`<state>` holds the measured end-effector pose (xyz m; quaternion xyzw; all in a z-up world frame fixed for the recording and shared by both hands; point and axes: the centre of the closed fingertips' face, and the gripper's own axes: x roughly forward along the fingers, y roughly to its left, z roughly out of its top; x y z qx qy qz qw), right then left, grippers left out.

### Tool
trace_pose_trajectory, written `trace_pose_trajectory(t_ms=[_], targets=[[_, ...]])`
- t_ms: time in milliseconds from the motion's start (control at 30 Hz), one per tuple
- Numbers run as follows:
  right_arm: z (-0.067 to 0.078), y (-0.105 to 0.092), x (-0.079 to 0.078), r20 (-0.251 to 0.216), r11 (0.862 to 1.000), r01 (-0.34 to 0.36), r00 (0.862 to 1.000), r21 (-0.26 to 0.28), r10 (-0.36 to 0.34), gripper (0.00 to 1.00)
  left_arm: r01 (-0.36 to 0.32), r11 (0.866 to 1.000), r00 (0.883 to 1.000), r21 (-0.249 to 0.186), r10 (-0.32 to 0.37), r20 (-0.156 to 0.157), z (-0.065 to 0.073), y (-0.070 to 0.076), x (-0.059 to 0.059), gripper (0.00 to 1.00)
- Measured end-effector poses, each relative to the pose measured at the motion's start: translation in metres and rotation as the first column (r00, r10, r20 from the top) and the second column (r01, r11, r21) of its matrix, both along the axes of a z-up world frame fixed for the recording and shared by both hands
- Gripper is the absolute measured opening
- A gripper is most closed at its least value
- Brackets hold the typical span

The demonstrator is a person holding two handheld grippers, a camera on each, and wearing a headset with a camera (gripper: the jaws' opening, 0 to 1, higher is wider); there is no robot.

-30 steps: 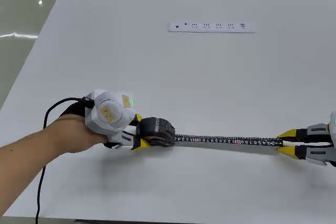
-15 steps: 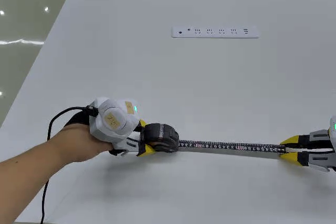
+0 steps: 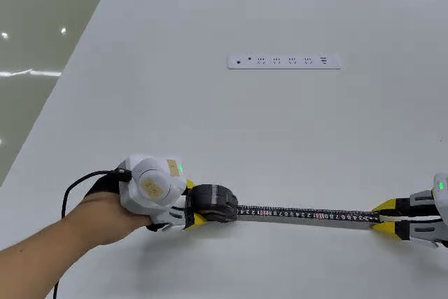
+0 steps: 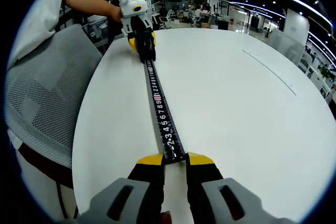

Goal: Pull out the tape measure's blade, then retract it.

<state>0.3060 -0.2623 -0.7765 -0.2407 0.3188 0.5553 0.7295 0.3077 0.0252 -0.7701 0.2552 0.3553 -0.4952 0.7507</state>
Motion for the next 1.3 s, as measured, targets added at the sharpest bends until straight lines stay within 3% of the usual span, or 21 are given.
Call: trace_pose_trajectory(t_ms=[167, 733, 900, 933, 1300], targets=[[-0.001, 0.001, 0.0, -0.016, 1.0, 0.008, 1.0, 0.003, -0.008, 0.11, -0.025, 1.0, 0.999, 0.002, 0.025, 0.029, -0.002, 0.0, 0.002, 0.3], [-0.002, 0.004, -0.004, -0.035, 1.0, 0.025, 0.999, -0.009, -0.025, 0.17, -0.029, 1.0, 0.999, 0.003, 0.029, 0.017, -0.003, 0.002, 0.001, 0.31], [0.001, 0.006, -0.004, -0.039, 0.999, 0.039, 0.998, 0.002, -0.039, 0.21, -0.023, 0.999, 1.0, 0.026, 0.023, 0.007, -0.008, 0.005, -0.004, 0.38], [0.004, 0.007, -0.004, -0.059, 0.998, 0.059, 0.997, 0.026, -0.057, 0.24, -0.032, 0.999, 0.999, 0.019, 0.032, 0.004, -0.008, 0.006, -0.004, 0.39], [0.009, 0.008, -0.005, -0.071, 0.994, 0.095, 0.993, 0.046, -0.092, 0.38, -0.043, 0.999, 0.999, 0.006, 0.043, -0.002, -0.007, 0.009, -0.009, 0.46]])
